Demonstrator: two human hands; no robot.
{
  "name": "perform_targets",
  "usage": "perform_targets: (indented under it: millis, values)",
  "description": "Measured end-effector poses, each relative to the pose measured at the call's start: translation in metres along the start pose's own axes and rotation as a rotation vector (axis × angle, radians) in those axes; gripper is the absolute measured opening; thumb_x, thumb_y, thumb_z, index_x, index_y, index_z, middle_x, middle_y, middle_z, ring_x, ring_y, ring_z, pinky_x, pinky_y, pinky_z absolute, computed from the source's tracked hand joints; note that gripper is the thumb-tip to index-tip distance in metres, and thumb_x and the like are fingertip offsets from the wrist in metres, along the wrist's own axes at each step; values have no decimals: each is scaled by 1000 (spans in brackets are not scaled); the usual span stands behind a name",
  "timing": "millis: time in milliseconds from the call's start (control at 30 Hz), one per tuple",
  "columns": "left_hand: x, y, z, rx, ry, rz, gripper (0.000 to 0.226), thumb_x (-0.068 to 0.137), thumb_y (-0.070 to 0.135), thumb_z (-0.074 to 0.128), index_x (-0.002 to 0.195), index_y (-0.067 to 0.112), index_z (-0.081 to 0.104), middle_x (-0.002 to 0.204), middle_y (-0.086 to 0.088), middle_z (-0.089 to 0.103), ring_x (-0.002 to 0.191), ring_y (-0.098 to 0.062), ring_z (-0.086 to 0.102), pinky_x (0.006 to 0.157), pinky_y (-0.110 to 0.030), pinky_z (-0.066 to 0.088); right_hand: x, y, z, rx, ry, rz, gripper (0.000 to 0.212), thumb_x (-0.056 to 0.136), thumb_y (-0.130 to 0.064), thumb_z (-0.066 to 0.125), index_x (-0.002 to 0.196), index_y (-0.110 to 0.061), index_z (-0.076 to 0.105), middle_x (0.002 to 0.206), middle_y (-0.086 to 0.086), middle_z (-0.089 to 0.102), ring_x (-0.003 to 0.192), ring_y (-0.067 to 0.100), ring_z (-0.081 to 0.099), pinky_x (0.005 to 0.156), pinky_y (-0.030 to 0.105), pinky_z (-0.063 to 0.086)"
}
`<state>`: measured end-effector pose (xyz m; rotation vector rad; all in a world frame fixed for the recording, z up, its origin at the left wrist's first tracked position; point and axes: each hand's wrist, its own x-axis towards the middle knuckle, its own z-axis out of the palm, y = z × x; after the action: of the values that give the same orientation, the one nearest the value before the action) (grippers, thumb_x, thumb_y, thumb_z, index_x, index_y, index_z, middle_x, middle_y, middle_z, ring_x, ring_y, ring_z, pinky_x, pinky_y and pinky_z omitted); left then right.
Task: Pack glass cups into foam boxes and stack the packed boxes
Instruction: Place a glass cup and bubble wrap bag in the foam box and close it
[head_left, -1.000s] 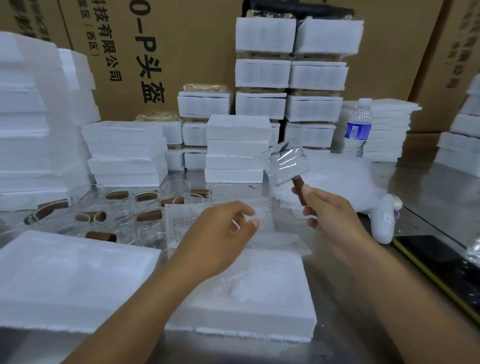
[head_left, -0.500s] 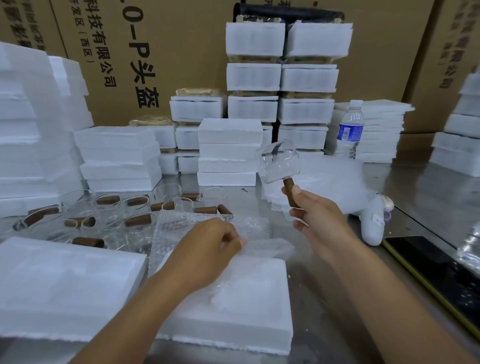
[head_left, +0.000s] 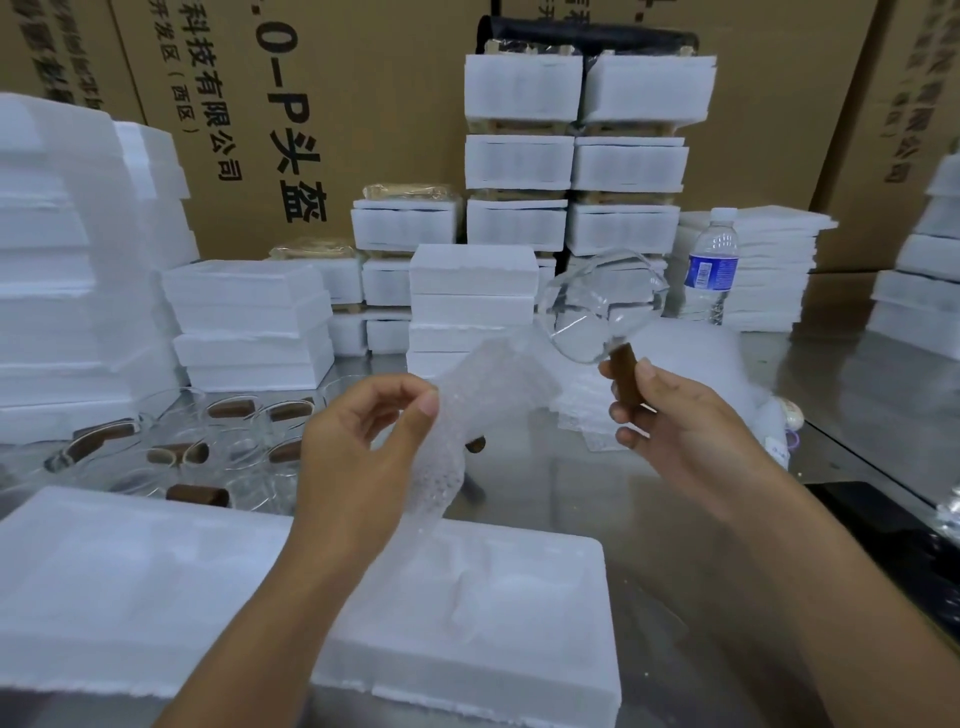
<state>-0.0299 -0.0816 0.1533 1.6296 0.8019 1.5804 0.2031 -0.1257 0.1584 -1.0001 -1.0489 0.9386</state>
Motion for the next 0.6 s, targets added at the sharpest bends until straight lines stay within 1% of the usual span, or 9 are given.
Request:
perform_targets:
  millis: [67, 133, 200, 233, 267, 333, 433, 533, 600]
  values:
    - [0, 2, -1, -48, 31, 17, 4, 80, 25, 66, 76, 24, 66, 75, 16, 68, 73, 3, 61, 71, -10, 47, -1, 1, -2, -54, -66, -15, 31, 78, -38, 52, 83, -22, 77, 73, -14, 63, 64, 4, 52, 61, 16, 44]
    - [-2, 3, -3, -50, 60, 48, 8, 76, 36, 63, 78, 29, 64, 79, 18, 68, 78, 3, 62, 74, -10, 48, -1, 1, -3, -131, -98, -29, 30, 76, -41, 53, 84, -26, 78, 80, -12, 64, 66, 4, 52, 66, 18, 44]
    - [-2, 3, -4, -42, 87, 82, 3, 77, 37, 61, 78, 35, 62, 81, 20, 68, 80, 3, 63, 76, -10, 48, 0, 2, -5, -226, -103, -33, 32, 74, -46, 55, 88, -28, 77, 90, -1, 62, 67, 4, 52, 75, 24, 43]
    - [-3, 2, -5, -36, 101, 94, 3, 78, 36, 61, 77, 38, 62, 81, 20, 68, 80, 2, 63, 76, -10, 48, -1, 2, -6, -273, -100, -31, 34, 73, -48, 55, 90, -28, 77, 91, 3, 60, 68, 5, 52, 78, 26, 42]
    - [-4, 2, -5, -30, 119, 101, 7, 79, 35, 61, 76, 42, 62, 80, 19, 67, 80, 1, 63, 77, -11, 48, -1, 1, -7, -315, -95, -28, 35, 72, -50, 55, 90, -29, 77, 91, 6, 58, 68, 4, 52, 80, 28, 42]
    - [-4, 0, -6, -22, 151, 107, 12, 80, 33, 62, 75, 44, 62, 80, 19, 67, 81, 0, 64, 80, -13, 50, -2, 1, -9, -374, -85, -27, 33, 72, -50, 54, 87, -31, 77, 83, 4, 59, 67, 3, 53, 81, 29, 42]
    - [-3, -2, -7, -33, 180, 117, 12, 82, 26, 65, 79, 37, 61, 80, 20, 67, 81, 1, 63, 81, -14, 50, -3, 1, -11, -479, -74, -27, 29, 78, -43, 51, 78, -31, 77, 62, -10, 56, 62, 0, 51, 73, 21, 42]
    - [-3, -3, -7, -57, 174, 123, 17, 83, 19, 67, 83, 35, 62, 82, 20, 67, 84, 0, 63, 80, -12, 48, -3, 0, -10, -587, -98, -42, 26, 91, -28, 49, 81, -30, 73, 57, -15, 56, 60, -3, 50, 64, 10, 42]
    - [-3, -4, -7, -67, 150, 127, 18, 82, 17, 68, 86, 34, 63, 83, 21, 68, 86, 0, 64, 80, -11, 48, -5, 0, -8, -648, -96, -54, 26, 94, -24, 48, 84, -30, 70, 58, -19, 58, 59, -5, 51, 62, 8, 41]
